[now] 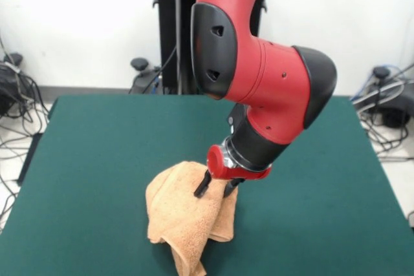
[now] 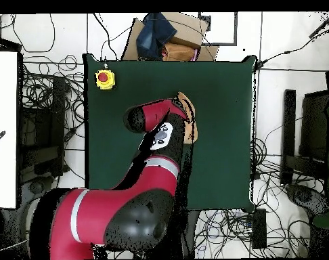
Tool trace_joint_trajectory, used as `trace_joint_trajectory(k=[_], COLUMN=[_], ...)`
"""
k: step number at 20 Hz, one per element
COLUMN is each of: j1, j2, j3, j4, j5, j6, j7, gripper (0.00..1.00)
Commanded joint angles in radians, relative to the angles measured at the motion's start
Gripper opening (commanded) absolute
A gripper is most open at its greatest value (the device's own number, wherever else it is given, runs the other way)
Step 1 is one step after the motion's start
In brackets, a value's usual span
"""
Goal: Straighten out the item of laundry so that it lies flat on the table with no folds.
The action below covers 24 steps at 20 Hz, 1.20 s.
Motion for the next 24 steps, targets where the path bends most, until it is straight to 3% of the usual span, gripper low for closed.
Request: trace_joint_trajectory(k=[1,11,12,24], j1=[0.004,0.005,0.004,-0.007], j2=[0.005,0.004,0.005,0.0], j3=[0.015,0.016,0.016,0.032], j4=[0.022,0.023,0.021,0.023], j5=[0.031,0.035,0.036,0.032], j6=[-0.017,-0.018,-0.017,-0.027], j7=[0.235,0.238,0.237,0.209], gripper=[1.0,1.0,0.0,0.0])
